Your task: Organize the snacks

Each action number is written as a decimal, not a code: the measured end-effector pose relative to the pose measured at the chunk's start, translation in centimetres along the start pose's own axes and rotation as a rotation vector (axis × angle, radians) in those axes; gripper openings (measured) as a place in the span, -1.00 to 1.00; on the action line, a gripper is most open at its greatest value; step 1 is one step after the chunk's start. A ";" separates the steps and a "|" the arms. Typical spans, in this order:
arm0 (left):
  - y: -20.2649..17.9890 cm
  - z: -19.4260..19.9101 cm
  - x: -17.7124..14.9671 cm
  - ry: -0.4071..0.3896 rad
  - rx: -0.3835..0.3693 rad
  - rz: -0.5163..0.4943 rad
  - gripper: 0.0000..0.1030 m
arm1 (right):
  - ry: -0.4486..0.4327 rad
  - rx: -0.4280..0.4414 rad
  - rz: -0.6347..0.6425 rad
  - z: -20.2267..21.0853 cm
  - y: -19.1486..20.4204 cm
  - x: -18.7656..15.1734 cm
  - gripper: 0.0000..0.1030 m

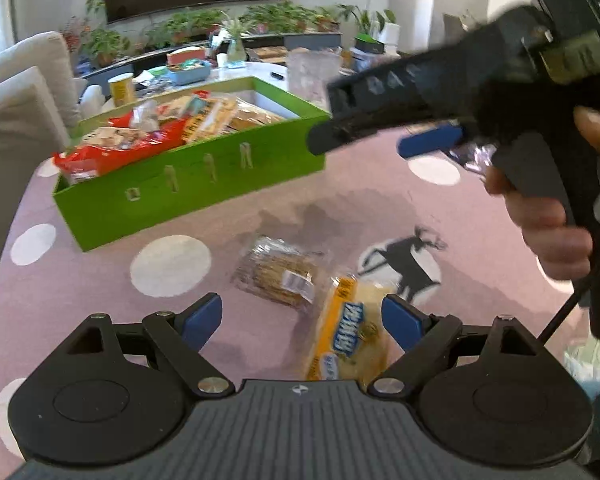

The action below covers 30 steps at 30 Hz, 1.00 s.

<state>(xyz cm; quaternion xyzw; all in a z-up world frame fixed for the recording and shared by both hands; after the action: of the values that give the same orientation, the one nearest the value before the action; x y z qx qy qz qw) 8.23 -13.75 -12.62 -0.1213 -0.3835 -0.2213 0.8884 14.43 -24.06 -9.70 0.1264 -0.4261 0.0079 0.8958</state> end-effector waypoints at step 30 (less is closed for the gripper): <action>-1.0 -0.6 -1.3 0.063 -0.076 0.022 0.27 | 0.061 0.032 0.099 -0.2 1.2 -1.6 0.52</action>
<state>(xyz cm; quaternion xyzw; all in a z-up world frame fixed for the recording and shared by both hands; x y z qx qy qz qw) 7.38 -14.47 -13.93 -0.1522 -0.3452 -0.2296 0.8972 13.43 -22.71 -10.83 0.1192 -0.4043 0.0628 0.9046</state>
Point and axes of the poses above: each gripper's, at about its wrist camera, not at the fingertips, and z roughly against the way its jaws point, y to its left, x to its top, the point moved 9 cm from there along -z, roughly the way its jaws point, and after that the axes turned 3 degrees about z, right-handed, at the moved point
